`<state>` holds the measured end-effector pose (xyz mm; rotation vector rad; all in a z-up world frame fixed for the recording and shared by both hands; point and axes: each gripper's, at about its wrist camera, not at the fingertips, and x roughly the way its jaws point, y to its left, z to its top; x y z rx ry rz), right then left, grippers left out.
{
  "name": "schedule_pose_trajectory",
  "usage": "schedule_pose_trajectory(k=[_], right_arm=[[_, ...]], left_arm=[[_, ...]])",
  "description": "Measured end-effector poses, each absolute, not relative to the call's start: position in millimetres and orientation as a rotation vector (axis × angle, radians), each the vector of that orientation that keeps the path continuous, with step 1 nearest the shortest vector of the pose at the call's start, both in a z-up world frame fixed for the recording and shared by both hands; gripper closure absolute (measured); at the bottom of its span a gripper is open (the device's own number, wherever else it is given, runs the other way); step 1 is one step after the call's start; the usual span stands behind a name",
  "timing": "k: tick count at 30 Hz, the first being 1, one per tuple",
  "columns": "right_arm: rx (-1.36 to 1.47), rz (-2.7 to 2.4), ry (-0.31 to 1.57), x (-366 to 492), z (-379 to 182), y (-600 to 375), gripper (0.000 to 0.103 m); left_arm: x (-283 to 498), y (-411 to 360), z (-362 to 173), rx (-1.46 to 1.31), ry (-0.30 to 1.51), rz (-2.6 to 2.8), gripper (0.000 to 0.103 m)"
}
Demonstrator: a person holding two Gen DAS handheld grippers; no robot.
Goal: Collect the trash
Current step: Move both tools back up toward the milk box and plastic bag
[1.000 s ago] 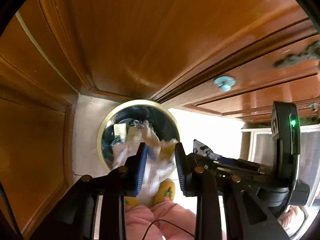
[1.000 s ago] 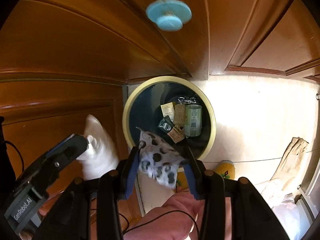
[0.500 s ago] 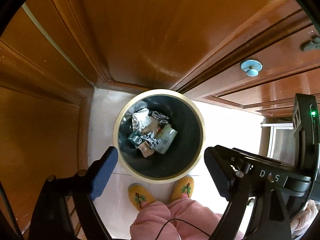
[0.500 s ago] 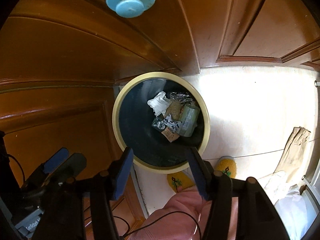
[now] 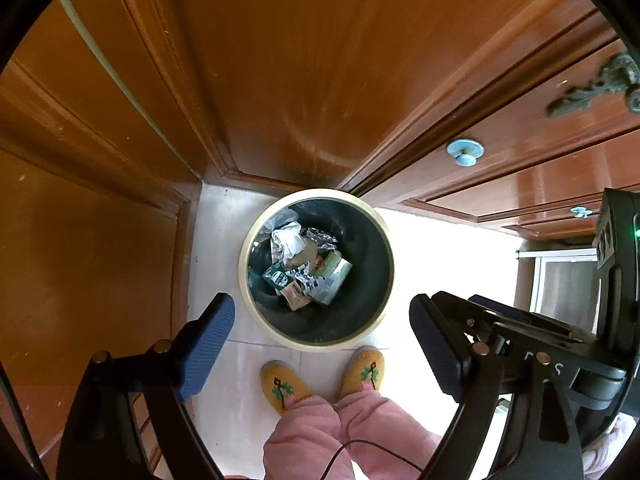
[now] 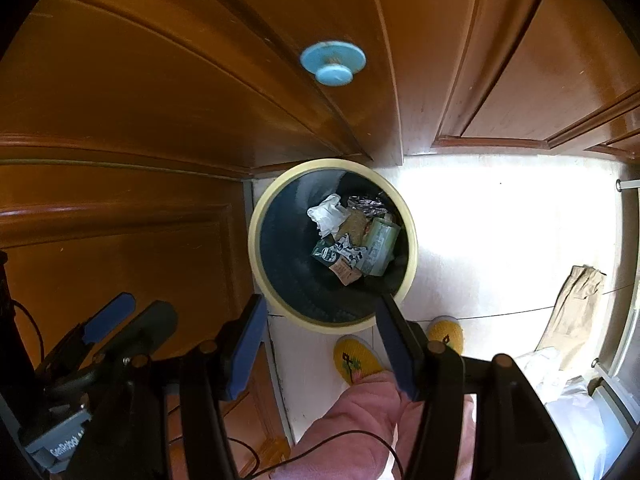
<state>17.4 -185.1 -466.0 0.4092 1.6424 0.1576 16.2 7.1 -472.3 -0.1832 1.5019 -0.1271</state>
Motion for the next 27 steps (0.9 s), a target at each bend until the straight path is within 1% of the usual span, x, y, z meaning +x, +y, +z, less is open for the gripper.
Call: schedule_pose_trajectory(k=[7,14,19,27], right_arm=[[0.393,0.154,1.650,10,-428,-184,0.046],[0.377,0.153,1.636,2,-381,-182,0.046],[0.378,0.157,1.617,-3,-339,-184,0.046],[0.357,0.190,1.544,-12,-260,-183,0.046]], left_arm=[[7,12,-433,-0.150,1.528,-0.120,0.015],[-3,13,-373,-0.080,1.533,-0.108,0.015],[-8,14,-323,-0.041,1.511,-0.117,0.015],[-13,9,-231,0.030,1.414,-0.142,0.015]])
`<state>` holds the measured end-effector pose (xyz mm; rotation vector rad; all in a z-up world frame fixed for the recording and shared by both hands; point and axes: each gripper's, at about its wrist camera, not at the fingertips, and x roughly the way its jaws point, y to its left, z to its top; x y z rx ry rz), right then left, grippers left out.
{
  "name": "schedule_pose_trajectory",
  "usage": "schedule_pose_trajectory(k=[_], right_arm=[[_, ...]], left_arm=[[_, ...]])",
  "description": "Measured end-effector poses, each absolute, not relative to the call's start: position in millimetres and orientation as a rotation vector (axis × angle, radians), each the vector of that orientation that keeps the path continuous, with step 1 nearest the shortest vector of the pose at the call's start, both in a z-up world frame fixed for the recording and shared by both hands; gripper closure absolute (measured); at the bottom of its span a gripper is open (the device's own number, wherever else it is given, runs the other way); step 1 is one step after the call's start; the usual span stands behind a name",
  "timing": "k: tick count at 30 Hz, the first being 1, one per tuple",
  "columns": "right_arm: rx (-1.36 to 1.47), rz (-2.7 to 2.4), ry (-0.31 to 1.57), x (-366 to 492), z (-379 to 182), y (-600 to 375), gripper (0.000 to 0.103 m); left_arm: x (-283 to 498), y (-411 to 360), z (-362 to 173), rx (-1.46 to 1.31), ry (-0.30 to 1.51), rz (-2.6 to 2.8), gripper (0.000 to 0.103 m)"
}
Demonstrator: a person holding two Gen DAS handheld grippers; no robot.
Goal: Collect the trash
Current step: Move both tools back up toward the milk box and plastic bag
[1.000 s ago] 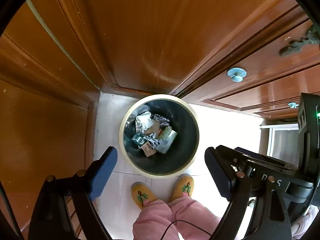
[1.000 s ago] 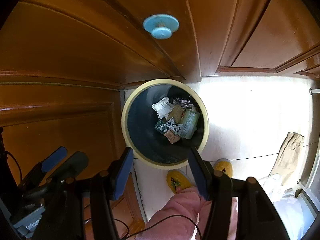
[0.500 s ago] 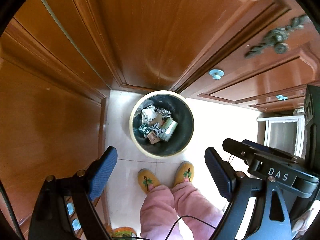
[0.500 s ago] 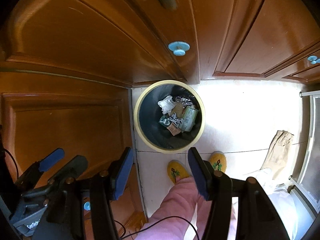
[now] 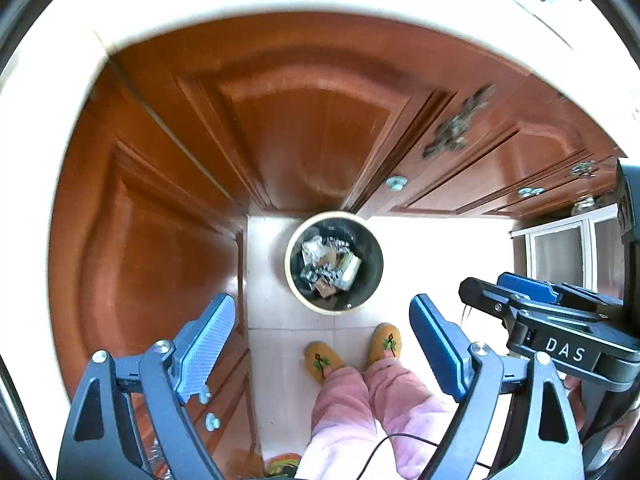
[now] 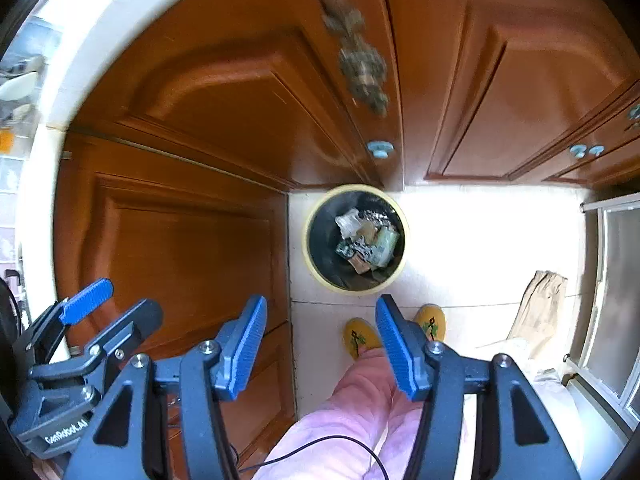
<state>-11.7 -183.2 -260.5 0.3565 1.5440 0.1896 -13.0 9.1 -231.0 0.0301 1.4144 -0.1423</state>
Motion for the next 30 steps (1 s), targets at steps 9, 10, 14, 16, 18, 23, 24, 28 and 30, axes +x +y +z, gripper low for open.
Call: schedule_pose_trajectory(k=[9,10,14,16,18,23,24,28,30], right_arm=[[0.330,0.204,1.434,-21,-180,-186,0.046],[0.330,0.202,1.420,-20,-169,-187,0.046],[0.327,0.187,1.341,-22,-129,-195,0.046],[0.328,0.172,1.294,-22,-105,-200,0.046],[0.333,0.155,1.254,-21,-87,-205,0.046],[0.337,0.121,1.173,-16,-50,-214,0.046],[0.337,0.116,1.154,-15,-41,-216,0.046],[0.331,0.112,1.100,-8,-16,-216,0.046],[0.330,0.116,1.076,-1,-6,-218,0.046]], left_arm=[[-12,0,-149,0.077,1.310,-0.164,0.015],[-13,-1,-143,0.078,1.299,-0.170,0.015],[-10,-6,-105,0.081,1.225,-0.190,0.015],[-6,-8,-85,0.073,1.180,-0.196,0.015],[-2,-9,-67,0.061,1.138,-0.191,0.015],[6,-15,-19,0.033,1.036,-0.171,0.015],[9,-16,-11,0.031,1.017,-0.170,0.015],[20,-13,18,0.021,0.957,-0.153,0.015],[26,-11,29,0.016,0.933,-0.146,0.015]])
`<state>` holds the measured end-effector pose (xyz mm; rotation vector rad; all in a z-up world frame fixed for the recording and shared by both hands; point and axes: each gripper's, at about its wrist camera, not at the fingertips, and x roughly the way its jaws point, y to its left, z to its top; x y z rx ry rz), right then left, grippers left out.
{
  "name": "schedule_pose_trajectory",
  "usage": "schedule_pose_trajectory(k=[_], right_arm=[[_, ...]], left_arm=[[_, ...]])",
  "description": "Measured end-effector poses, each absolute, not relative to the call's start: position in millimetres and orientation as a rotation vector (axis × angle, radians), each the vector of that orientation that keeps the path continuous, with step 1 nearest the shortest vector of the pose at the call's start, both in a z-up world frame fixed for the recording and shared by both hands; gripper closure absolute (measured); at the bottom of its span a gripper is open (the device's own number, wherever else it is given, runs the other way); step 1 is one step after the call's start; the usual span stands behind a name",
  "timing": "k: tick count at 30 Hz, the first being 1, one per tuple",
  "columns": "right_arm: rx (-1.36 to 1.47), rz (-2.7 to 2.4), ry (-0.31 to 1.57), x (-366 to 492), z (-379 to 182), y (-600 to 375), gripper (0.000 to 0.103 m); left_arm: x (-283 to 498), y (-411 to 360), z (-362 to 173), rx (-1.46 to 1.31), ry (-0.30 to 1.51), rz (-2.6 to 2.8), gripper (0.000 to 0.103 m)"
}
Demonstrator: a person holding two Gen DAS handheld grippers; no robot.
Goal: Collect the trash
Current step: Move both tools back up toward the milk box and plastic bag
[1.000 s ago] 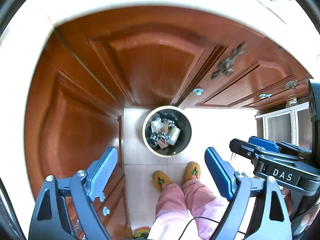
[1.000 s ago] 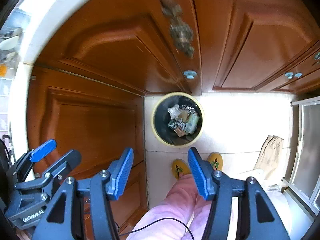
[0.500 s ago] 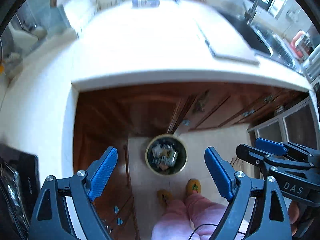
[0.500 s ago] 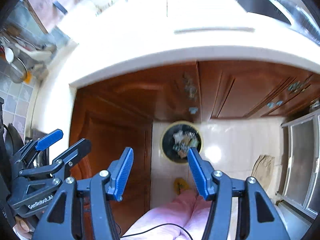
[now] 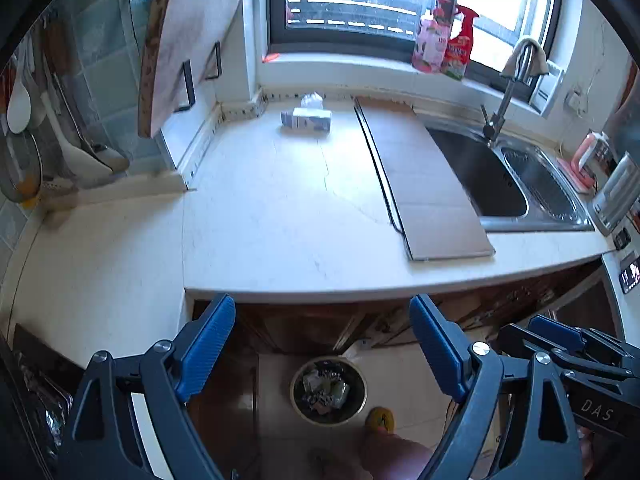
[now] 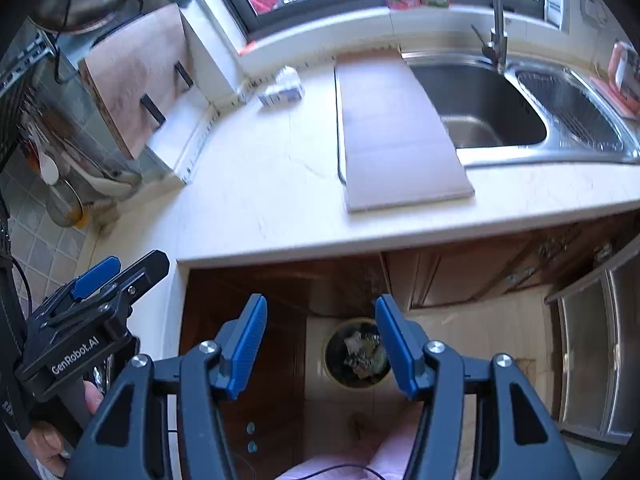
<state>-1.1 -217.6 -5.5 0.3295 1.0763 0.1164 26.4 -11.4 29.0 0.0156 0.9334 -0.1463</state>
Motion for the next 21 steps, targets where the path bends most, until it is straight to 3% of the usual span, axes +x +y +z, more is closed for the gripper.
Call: schedule_pose_trajectory(k=[11,21], right_arm=[[0.300,0.213,0.996,76,24,-219,0.046],[0.271,0.336,1.003,217,36,-241,0.046]], left_arm=[[97,-7,53,0.000,0.894,-0.100,0.016],[243,-35,59,-0.032,0.951,-0.032,0.020]])
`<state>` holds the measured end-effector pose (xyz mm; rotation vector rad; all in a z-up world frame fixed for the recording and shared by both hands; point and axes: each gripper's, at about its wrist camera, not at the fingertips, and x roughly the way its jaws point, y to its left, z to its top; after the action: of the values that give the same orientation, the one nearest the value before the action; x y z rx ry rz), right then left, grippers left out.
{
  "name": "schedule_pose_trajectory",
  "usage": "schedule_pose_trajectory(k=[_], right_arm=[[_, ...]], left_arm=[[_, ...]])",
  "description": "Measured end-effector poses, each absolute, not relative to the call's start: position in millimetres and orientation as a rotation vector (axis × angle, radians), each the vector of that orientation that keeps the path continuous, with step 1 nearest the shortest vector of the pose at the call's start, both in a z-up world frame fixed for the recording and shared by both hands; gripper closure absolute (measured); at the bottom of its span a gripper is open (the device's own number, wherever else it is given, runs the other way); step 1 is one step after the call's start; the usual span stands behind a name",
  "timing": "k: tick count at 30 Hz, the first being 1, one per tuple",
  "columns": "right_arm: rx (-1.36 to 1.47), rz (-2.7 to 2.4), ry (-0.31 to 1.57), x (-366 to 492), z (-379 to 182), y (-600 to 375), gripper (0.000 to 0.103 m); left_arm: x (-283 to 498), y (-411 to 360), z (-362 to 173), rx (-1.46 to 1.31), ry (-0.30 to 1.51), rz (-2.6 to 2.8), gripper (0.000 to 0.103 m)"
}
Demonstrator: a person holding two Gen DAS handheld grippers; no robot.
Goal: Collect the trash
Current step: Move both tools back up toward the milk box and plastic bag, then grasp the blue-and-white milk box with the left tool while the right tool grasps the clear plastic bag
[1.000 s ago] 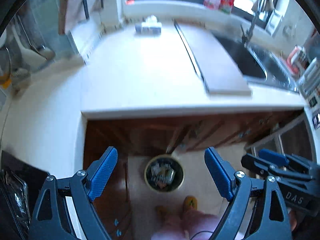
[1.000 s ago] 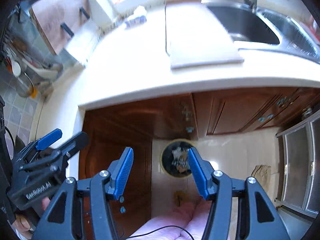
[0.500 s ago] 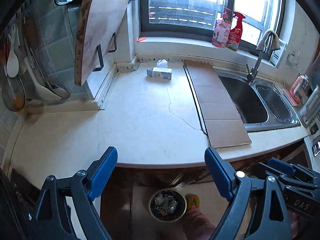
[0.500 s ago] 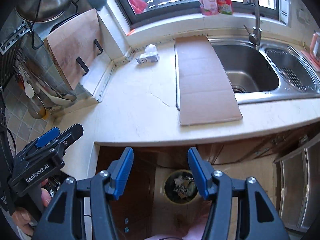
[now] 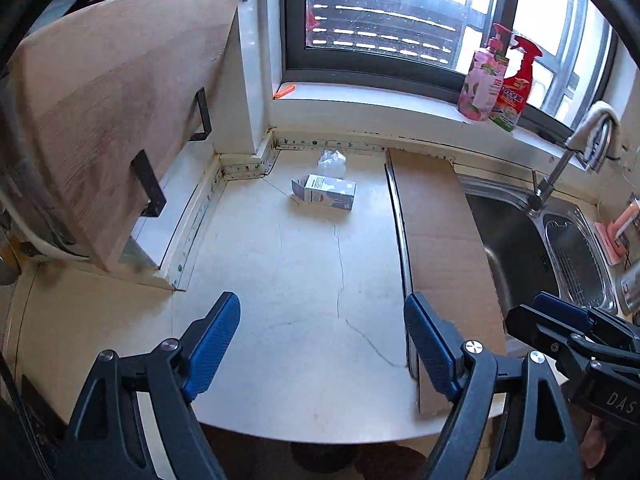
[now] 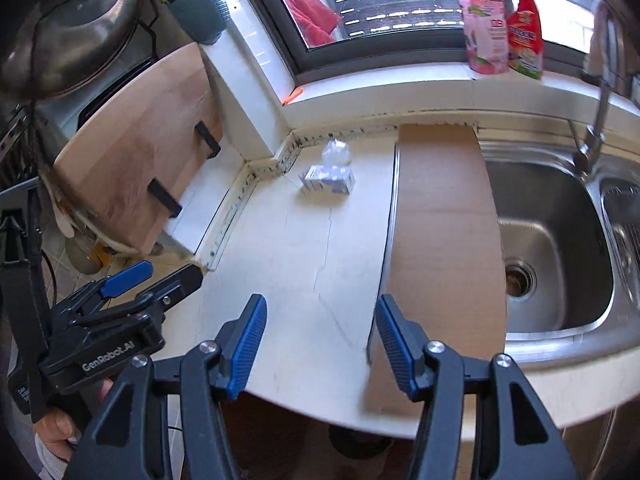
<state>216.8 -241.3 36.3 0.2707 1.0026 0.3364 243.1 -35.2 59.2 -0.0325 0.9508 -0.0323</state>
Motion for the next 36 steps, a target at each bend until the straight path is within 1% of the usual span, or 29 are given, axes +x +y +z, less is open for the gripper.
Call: schedule_pose_trajectory(k=[6,9,11,13,14,16,18,25,32,34,35,36], right_arm=[[0.234,0.387,1.005,312,46,-255,0.046],[0.209,0.377,1.004,359,39,-262,0.046],[0.207,0.370,1.010,387,29,-268,0.048],[0.216,0.359,1.030,419,11,-272,0.058],[0.226,0.355,1.044,433,1,-273,0.061],[0.244,0.341,1.079,460,-21,-275,0.072],[0.257,0.335,1.106,479,-40,-275,0.076],[0.295,0.338,1.173,518,-91,-273,0.076],[0.314,0.341,1.200,538,-116,-271,0.076],[0.320,0.348,1.205,539,-120,-269,0.076],[0.320,0.351,1.206,540,-122,-267,0.076],[0.320,0.356,1.205,540,-123,-266,0.076]], left_arm=[[338,-44,51,-0.092,1.010,0.039,0.020],[380,-43,38,-0.143,1.039,0.075,0.020],[407,-42,26,-0.177,1.062,0.100,0.020],[434,-41,10,-0.219,1.085,0.124,0.020],[443,-40,3,-0.235,1.090,0.132,0.020],[468,-39,-16,-0.274,1.109,0.168,0.020],[484,-37,-33,-0.311,1.122,0.197,0.021],[529,-35,-89,-0.415,1.187,0.287,0.024],[551,-43,-119,-0.404,1.242,0.368,0.025],[552,-42,-126,-0.409,1.261,0.376,0.027],[551,-41,-130,-0.421,1.264,0.370,0.031],[549,-39,-132,-0.430,1.268,0.367,0.039]])
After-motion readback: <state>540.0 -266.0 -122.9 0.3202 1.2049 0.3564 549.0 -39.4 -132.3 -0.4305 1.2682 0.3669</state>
